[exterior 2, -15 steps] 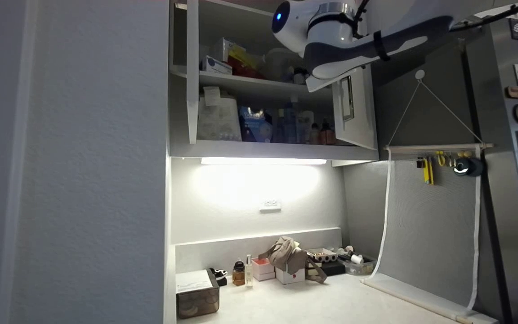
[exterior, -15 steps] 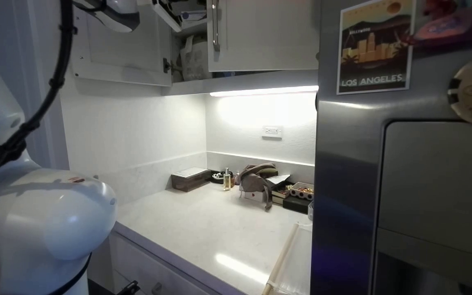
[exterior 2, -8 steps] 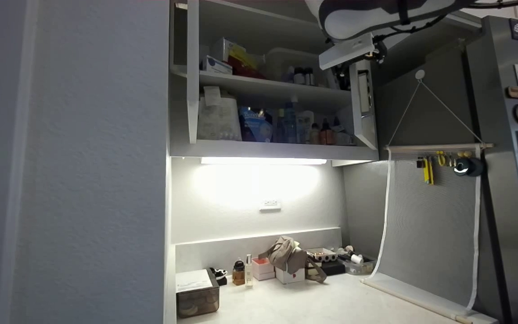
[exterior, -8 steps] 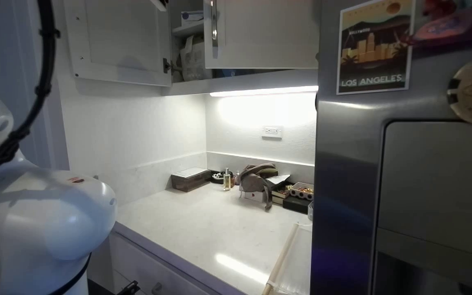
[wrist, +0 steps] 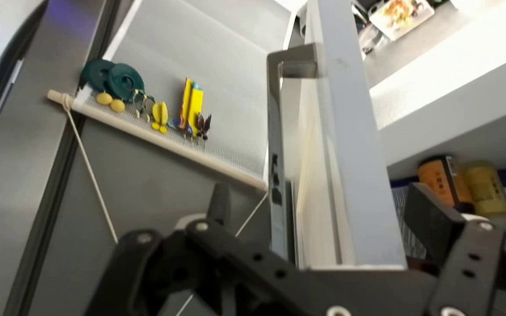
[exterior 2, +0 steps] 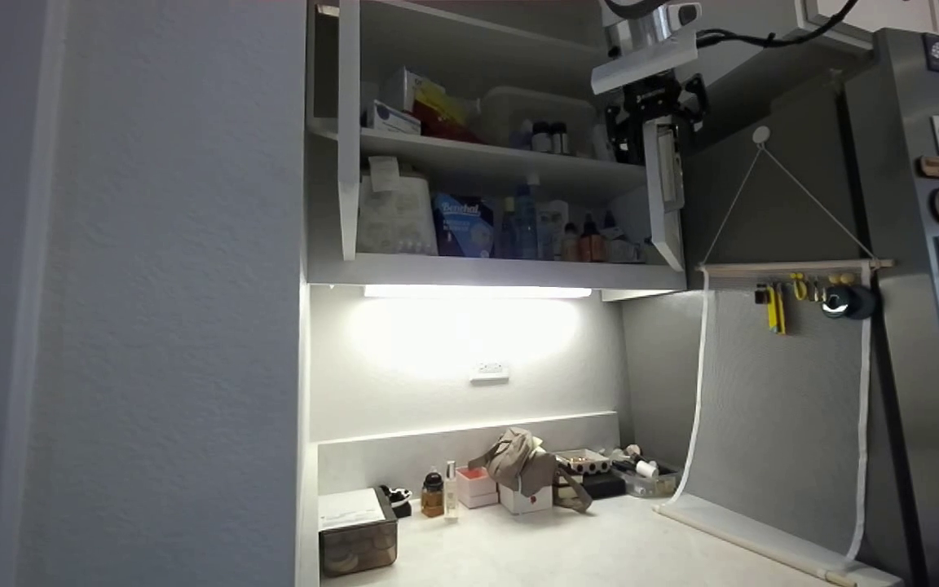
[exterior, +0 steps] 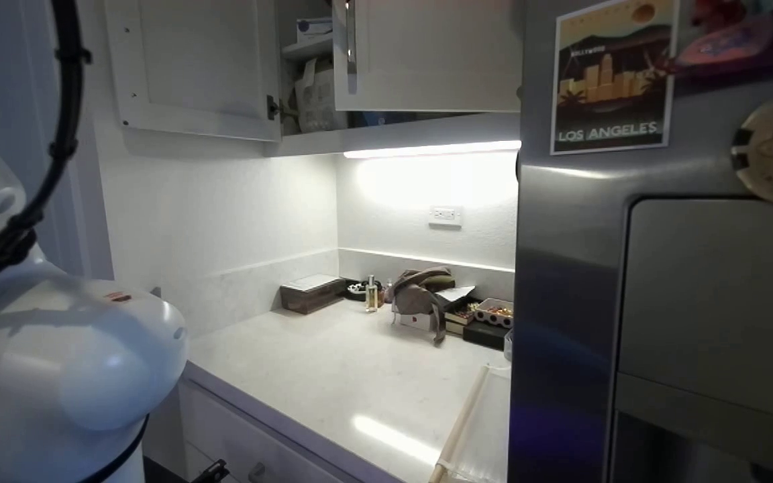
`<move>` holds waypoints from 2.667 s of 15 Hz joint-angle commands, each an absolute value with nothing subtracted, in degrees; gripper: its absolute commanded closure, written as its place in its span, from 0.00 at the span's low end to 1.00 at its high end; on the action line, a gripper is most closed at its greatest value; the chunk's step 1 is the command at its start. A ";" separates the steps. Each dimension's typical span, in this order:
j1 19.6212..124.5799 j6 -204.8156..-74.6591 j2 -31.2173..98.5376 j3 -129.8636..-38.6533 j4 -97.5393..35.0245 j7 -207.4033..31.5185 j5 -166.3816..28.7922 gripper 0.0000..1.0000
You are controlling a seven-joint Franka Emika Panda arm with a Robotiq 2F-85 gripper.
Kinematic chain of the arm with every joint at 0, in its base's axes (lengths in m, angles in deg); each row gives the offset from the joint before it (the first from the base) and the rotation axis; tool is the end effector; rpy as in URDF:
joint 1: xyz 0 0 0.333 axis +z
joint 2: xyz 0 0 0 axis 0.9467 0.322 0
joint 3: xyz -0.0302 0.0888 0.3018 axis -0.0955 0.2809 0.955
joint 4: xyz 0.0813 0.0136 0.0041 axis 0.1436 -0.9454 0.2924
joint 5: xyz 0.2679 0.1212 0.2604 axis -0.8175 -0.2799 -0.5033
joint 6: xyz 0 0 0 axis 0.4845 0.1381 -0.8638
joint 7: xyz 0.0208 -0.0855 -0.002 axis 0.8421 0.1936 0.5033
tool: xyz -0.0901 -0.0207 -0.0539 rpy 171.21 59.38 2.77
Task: Open the right cupboard door, take the brown bottle out of the cupboard, and put it on the counter
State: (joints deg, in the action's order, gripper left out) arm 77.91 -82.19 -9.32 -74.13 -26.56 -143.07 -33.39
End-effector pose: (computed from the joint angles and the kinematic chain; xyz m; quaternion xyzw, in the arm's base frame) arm 0.3349 0.0194 0.8566 0.8037 -0.4777 0.3001 0.1892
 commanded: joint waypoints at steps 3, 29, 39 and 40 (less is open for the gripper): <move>70.72 -71.68 -5.31 -74.37 -18.87 -136.42 -38.38 0.00; 67.74 -52.15 -0.87 -75.87 -2.61 -122.39 -53.21 0.00; 70.47 -45.27 6.14 -70.21 9.63 -114.14 -54.88 0.00; 70.97 -45.43 6.58 -70.03 10.31 -112.96 -55.69 0.00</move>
